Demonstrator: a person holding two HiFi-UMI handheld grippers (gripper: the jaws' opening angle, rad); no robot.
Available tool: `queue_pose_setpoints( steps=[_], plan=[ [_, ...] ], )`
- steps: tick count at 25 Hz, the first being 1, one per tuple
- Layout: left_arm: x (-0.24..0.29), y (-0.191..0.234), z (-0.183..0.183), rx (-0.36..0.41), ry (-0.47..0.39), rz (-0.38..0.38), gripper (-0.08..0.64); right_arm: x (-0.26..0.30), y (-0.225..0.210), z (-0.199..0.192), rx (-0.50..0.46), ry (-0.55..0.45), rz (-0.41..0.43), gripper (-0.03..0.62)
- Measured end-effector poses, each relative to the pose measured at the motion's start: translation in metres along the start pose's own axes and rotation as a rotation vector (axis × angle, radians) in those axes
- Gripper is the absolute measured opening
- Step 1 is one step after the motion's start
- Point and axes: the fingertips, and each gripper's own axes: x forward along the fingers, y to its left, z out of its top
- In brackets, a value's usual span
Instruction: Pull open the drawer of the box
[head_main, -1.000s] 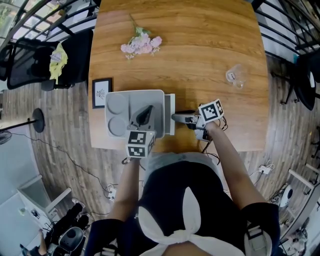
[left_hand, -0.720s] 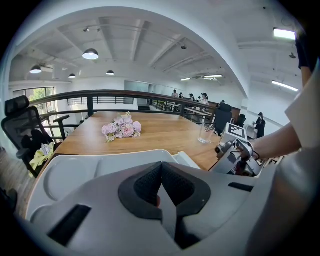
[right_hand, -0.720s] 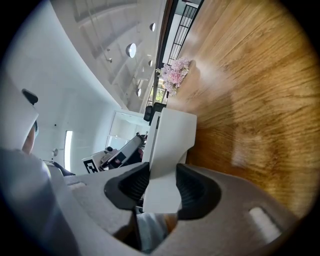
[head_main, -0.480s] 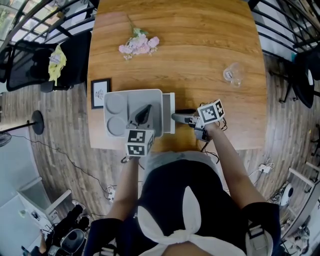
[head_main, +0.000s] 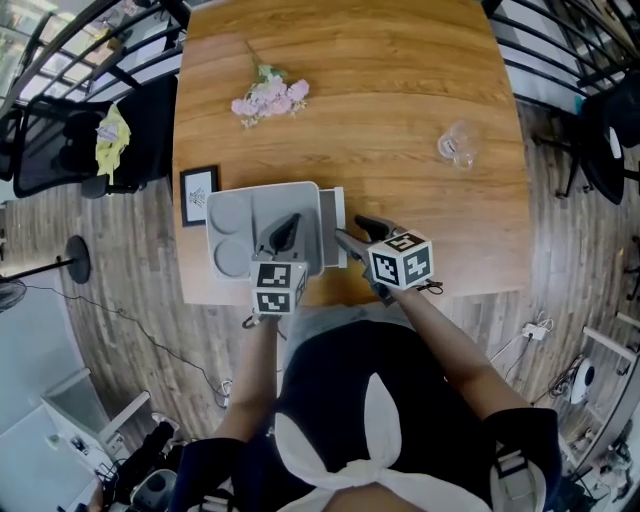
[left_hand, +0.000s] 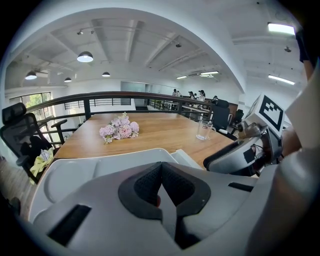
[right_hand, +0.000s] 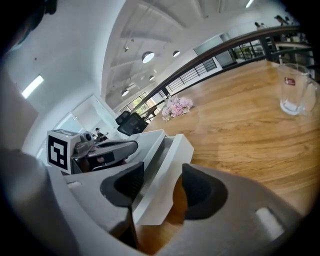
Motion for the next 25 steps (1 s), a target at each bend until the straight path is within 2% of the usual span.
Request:
queue_pose_setpoints(
  steps=[5,9,13,17,25],
  plan=[
    [-0.001,0.003,0.002,-0.041,-0.027,-0.017,0.017,-0.004,0.001,0.0,-0.01,-0.057,-0.141,0.236],
    [-0.001,-0.002,0.003,-0.024,-0.017,-0.033,0.017,-0.01,-0.003,-0.001,-0.013,-0.047,-0.236,0.229],
    [0.001,-0.004,0.0,-0.002,-0.001,-0.037,0.018,-0.01,0.0,0.002,-0.005,-0.059,-0.292,0.216],
    [0.004,-0.009,-0.005,0.054,0.043,-0.042,0.017,-0.003,0.003,-0.001,-0.029,-0.044,-0.355,0.186],
    [0.01,-0.017,-0.019,0.081,0.132,-0.091,0.018,0.011,0.005,-0.014,-0.076,0.01,-0.455,0.167]
  ],
)
